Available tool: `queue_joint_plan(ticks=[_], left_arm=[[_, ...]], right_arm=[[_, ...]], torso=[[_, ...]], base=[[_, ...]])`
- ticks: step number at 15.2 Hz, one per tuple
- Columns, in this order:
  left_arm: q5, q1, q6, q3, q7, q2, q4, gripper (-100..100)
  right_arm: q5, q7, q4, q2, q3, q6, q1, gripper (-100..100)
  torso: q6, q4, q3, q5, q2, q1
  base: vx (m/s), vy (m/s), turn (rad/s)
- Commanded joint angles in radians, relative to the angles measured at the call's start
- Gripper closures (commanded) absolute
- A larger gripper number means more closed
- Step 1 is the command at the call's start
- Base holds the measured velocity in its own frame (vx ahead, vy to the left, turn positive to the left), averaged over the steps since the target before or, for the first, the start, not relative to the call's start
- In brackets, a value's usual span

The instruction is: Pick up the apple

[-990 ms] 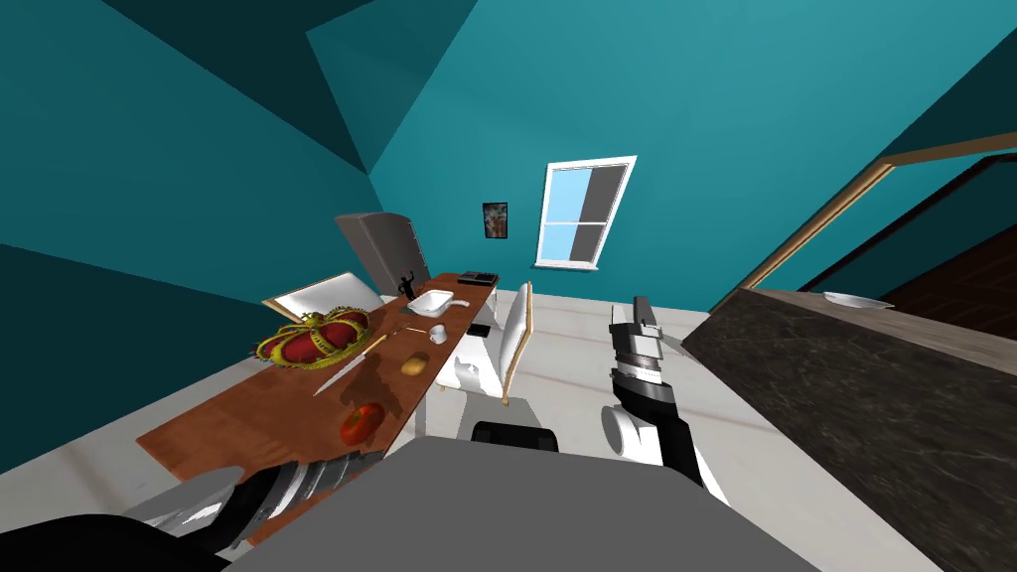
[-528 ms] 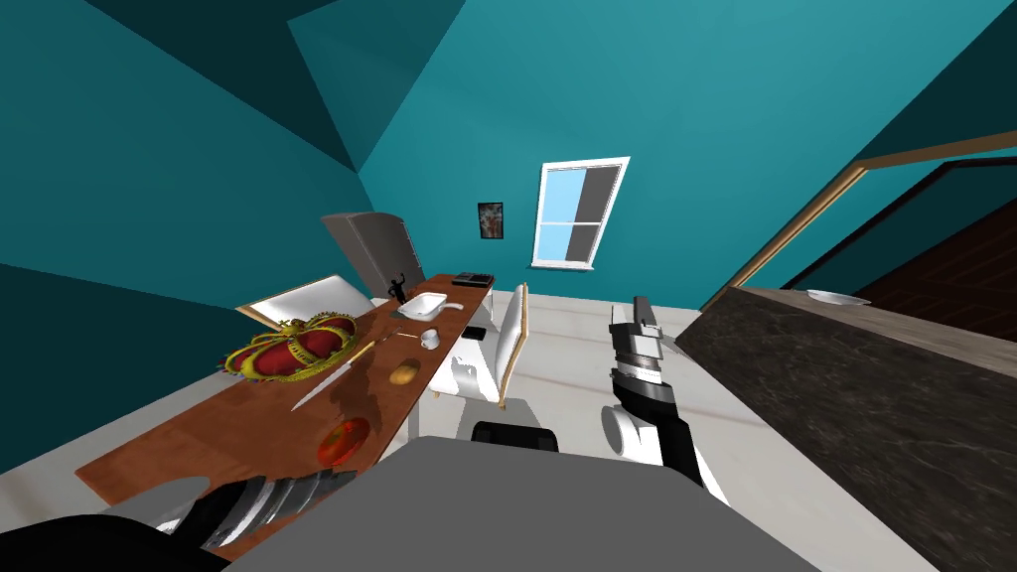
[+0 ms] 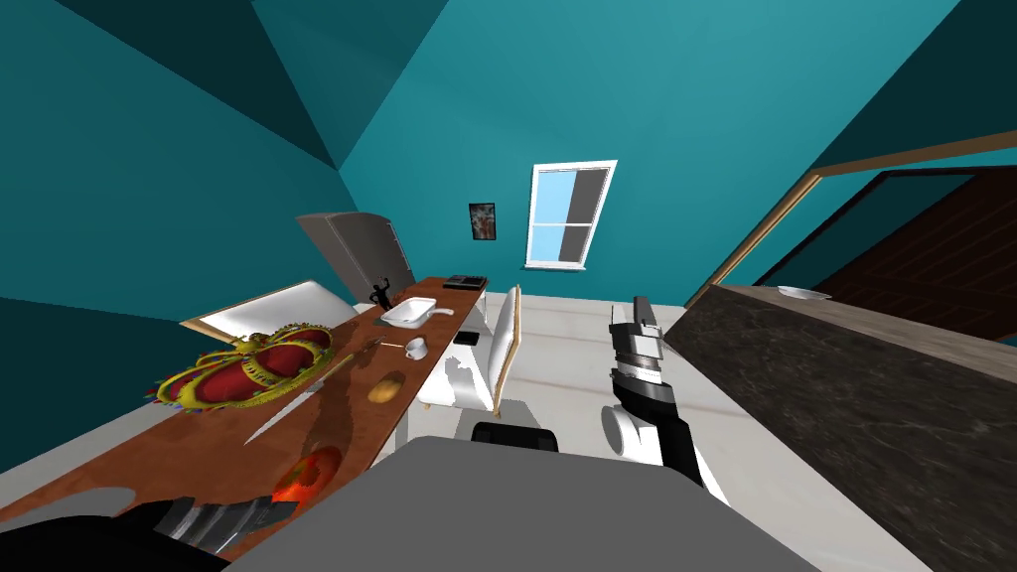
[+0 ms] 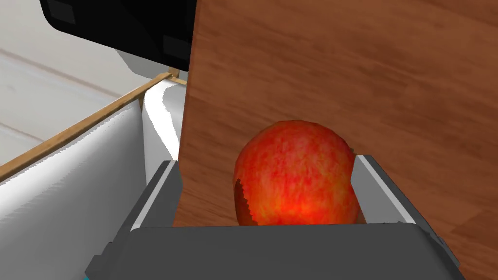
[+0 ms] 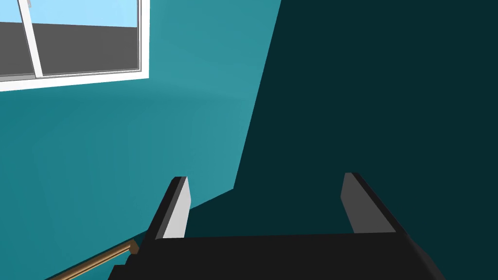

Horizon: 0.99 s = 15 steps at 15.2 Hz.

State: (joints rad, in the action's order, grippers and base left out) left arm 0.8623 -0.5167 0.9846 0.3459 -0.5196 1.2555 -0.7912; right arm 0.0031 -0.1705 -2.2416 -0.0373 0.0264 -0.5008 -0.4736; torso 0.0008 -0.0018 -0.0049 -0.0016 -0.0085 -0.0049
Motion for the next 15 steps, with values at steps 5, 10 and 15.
queue_joint_plan(ticks=[5,10,15], left_arm=[[0.054,0.012,0.014,0.021,-0.038,0.056,0.074,-100],[0.049,0.021,-0.033,0.038,-0.007,-0.015,0.102,-100],[0.052,0.021,-0.026,0.036,-0.014,0.001,0.102,100]], right_arm=[[0.000,0.000,0.000,0.000,0.000,0.000,0.000,0],[0.000,0.000,0.000,0.000,0.000,0.000,0.000,0],[0.000,0.000,0.000,0.000,0.000,0.000,0.000,0]], torso=[[0.000,-0.001,-0.002,0.000,-0.003,-0.001],[-0.001,0.002,0.006,0.002,0.010,0.006],[0.000,0.003,0.006,0.005,0.010,0.004]], base=[[0.147,-0.055,-0.108],[-0.013,0.031,-0.046],[-0.003,0.014,0.000]])
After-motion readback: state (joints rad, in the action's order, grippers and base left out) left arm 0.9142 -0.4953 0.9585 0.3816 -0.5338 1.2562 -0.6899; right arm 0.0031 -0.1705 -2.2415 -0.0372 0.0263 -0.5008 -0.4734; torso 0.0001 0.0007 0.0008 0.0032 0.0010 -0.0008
